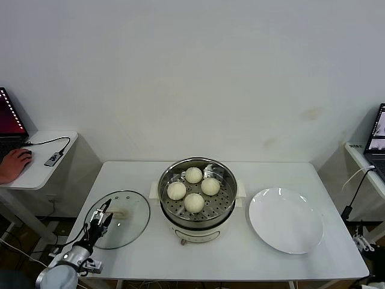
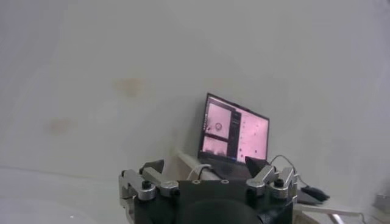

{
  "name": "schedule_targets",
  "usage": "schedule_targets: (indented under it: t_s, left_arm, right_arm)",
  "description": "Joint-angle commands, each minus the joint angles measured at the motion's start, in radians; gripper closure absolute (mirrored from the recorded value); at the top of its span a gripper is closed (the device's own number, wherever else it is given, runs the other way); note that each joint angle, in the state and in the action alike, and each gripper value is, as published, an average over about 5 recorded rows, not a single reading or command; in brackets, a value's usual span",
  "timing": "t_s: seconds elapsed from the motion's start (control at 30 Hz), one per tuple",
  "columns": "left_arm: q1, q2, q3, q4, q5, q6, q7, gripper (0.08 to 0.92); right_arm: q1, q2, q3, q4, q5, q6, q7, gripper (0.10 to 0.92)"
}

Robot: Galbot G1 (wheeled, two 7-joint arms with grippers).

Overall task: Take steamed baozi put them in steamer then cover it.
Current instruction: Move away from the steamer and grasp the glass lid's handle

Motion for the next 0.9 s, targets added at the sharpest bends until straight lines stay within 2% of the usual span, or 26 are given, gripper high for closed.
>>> schedule_targets:
  t_s: [0.03,0.77,0.9]
  left_arm:
    - [-0.089,0.003,0.011,0.093,0.060,0.004,0.008,0.177]
    - [-0.159,-0.037,0.027,0.155,0.055,-0.021,-0.001,0.177]
    - [-0.162,-0.037,0.033,0.162,0.045,-0.022,0.004,0.236]
  right_arm:
    - [-0.009,0.007,0.018,-0.004,-0.013,0.004,0.010,0.203]
    - [0.002,0.012,-0.004,-0.031,-0.059,0.014,0.010,0.203]
    - [0.003,0.014,-0.008,-0.038,-0.064,0.018,0.009,0.203]
